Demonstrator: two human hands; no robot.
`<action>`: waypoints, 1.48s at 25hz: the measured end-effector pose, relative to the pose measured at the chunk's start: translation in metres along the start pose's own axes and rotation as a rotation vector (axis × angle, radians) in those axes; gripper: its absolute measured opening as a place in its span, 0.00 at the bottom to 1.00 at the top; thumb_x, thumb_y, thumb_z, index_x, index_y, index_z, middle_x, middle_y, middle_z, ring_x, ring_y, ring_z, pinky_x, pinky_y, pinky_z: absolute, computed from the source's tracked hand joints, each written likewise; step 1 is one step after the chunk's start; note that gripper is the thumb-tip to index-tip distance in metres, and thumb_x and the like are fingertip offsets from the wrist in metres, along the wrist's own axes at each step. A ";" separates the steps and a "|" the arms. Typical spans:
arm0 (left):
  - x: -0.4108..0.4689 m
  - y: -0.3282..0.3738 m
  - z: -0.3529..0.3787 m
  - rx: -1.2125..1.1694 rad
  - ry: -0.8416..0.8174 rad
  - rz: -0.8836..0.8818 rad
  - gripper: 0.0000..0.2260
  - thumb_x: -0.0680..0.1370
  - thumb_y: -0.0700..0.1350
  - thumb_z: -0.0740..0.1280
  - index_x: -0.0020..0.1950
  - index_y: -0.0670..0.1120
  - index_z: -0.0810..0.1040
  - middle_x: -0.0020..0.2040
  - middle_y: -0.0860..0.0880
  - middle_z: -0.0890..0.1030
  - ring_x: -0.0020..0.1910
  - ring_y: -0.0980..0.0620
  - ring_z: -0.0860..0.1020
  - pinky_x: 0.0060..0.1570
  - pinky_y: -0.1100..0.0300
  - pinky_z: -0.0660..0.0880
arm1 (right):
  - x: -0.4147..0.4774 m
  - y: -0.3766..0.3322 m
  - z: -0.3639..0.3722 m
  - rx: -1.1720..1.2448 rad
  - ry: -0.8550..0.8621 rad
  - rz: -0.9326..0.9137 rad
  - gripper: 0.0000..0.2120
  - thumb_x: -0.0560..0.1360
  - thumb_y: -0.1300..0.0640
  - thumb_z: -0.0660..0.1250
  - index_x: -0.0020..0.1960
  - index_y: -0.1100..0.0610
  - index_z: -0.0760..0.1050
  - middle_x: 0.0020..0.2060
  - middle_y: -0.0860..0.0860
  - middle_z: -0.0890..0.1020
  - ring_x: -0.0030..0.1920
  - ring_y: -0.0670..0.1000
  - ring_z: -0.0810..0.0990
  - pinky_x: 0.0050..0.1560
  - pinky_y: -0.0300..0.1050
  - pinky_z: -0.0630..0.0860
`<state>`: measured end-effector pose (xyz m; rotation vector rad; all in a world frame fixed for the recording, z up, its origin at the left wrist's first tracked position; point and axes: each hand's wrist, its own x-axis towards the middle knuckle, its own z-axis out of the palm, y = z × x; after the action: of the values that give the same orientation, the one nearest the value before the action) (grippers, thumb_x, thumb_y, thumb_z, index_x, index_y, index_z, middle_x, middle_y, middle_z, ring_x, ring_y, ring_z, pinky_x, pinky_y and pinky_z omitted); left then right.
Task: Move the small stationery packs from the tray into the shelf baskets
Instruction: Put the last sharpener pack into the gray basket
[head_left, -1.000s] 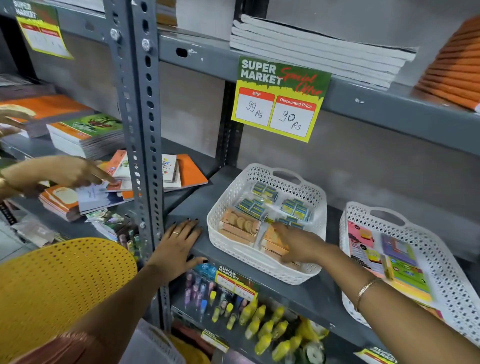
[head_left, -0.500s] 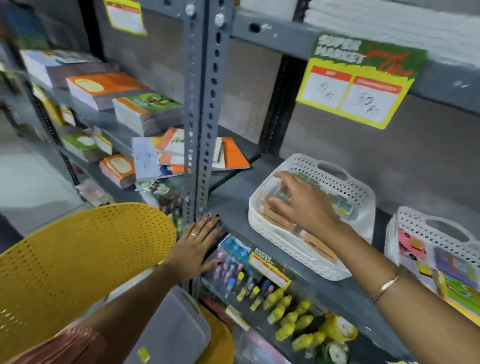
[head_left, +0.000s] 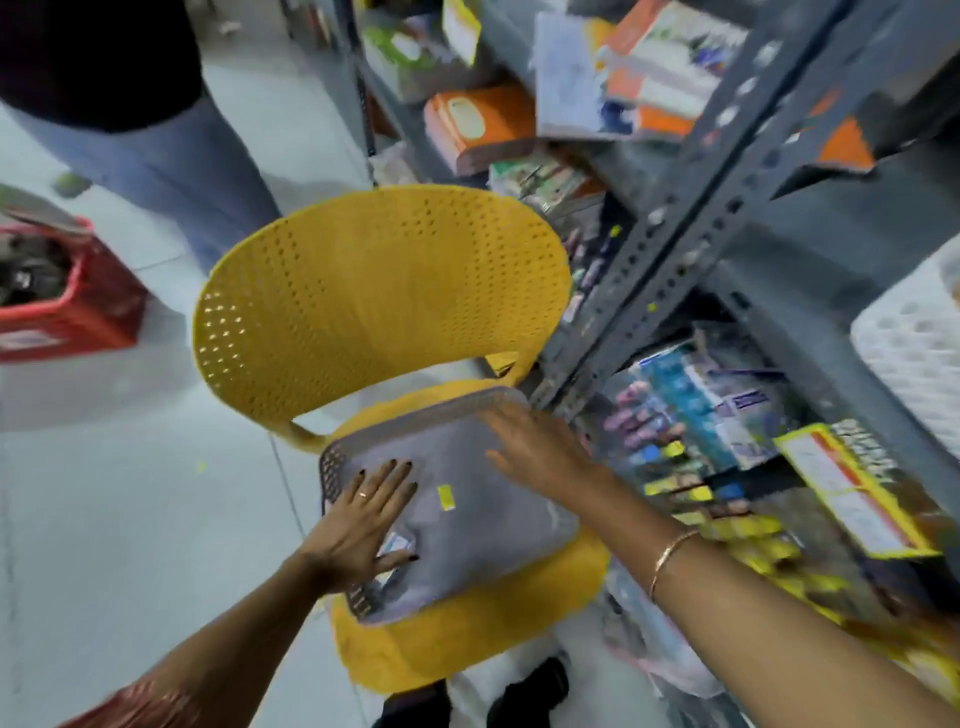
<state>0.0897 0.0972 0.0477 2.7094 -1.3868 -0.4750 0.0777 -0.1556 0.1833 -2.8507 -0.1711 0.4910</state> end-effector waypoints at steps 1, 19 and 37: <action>-0.011 -0.007 0.015 -0.005 -0.028 -0.001 0.37 0.75 0.70 0.49 0.70 0.41 0.64 0.71 0.41 0.65 0.74 0.44 0.54 0.66 0.46 0.53 | 0.009 -0.003 0.027 0.006 -0.078 -0.031 0.22 0.76 0.58 0.62 0.69 0.57 0.65 0.68 0.56 0.71 0.66 0.58 0.71 0.54 0.54 0.73; -0.040 -0.045 0.099 0.027 0.030 0.031 0.38 0.75 0.69 0.48 0.67 0.39 0.69 0.71 0.39 0.66 0.71 0.41 0.56 0.66 0.45 0.52 | 0.053 -0.055 0.253 -0.156 -0.141 -0.348 0.27 0.58 0.58 0.77 0.56 0.54 0.77 0.51 0.49 0.82 0.51 0.50 0.80 0.49 0.41 0.79; 0.012 -0.001 -0.039 0.086 0.208 -0.020 0.39 0.76 0.69 0.43 0.69 0.39 0.69 0.72 0.39 0.64 0.71 0.40 0.62 0.67 0.45 0.51 | -0.009 0.009 0.056 0.022 0.122 0.126 0.20 0.71 0.62 0.66 0.62 0.61 0.69 0.61 0.57 0.73 0.65 0.58 0.69 0.54 0.55 0.75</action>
<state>0.1090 0.0851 0.0813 2.7465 -1.3559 -0.1324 0.0505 -0.1539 0.1323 -2.8707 0.0367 0.3389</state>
